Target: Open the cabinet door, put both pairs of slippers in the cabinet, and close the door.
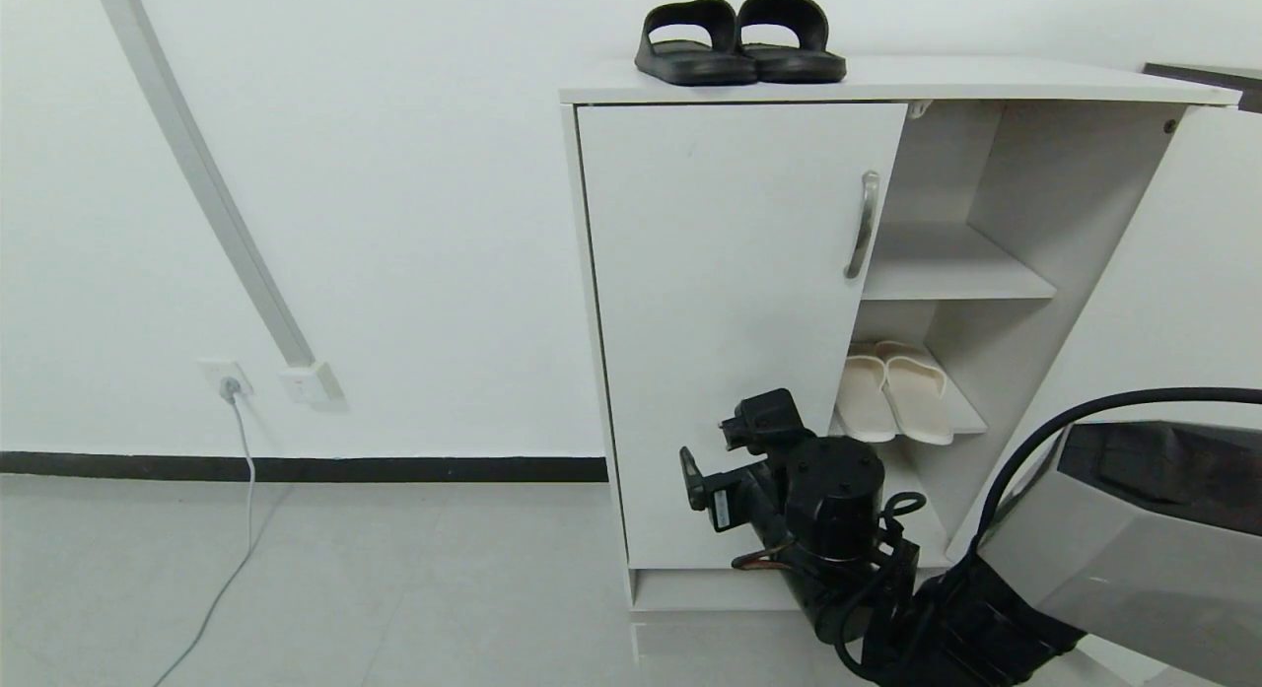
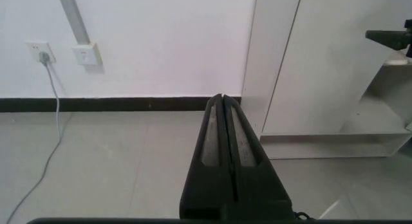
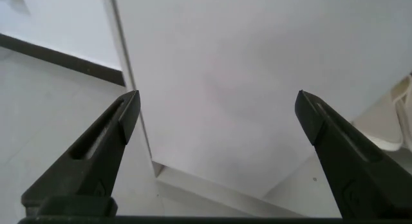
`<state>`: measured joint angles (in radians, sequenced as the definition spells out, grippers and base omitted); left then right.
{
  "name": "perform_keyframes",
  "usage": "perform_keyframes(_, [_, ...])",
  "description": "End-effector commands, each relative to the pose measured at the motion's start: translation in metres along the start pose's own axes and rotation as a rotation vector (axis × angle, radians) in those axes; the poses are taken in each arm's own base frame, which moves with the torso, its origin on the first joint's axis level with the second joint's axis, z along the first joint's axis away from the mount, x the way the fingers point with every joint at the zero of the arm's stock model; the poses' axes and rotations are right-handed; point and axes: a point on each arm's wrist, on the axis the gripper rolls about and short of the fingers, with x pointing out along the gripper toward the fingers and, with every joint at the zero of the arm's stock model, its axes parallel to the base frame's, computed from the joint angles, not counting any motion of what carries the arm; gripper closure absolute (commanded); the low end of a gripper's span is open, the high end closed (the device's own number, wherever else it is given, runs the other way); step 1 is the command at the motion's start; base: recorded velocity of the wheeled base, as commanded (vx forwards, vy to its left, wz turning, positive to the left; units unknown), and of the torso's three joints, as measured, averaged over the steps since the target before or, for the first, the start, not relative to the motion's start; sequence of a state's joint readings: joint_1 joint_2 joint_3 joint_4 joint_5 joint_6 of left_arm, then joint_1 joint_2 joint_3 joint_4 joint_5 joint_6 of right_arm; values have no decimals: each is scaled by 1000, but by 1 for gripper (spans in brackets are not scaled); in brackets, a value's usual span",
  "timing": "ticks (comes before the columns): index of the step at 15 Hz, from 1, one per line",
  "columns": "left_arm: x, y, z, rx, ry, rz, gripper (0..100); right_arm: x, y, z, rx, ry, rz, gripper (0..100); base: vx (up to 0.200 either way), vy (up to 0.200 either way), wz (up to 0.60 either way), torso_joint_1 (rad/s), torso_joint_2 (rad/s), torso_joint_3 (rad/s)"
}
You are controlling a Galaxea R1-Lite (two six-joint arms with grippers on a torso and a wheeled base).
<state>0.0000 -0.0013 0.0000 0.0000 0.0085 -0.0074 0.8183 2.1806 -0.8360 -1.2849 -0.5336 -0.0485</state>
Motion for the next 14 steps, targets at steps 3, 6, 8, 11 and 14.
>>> perform_keyframes(3, [0, 0, 0, 0, 1, 1, 100, 1, -2, -2, -3, 6, -4, 0, 0, 0, 0, 0, 0, 0])
perform_keyframes(6, [0, 0, 0, 0, 1, 1, 100, 2, -5, -1, 2, -2, -12, 0, 0, 0, 0, 0, 0, 0])
perform_keyframes(8, [0, 0, 0, 0, 1, 1, 100, 2, -5, -1, 2, -3, -12, 0, 0, 0, 0, 5, -210, -234])
perform_keyframes(11, [0, 0, 0, 0, 1, 1, 100, 1, -4, -1, 2, -4, -10, 0, 0, 0, 0, 30, -263, -359])
perform_keyframes(14, [0, 0, 0, 0, 1, 1, 100, 0, -5, -1, 0, -2, -10, 0, 0, 0, 0, 56, -544, -357])
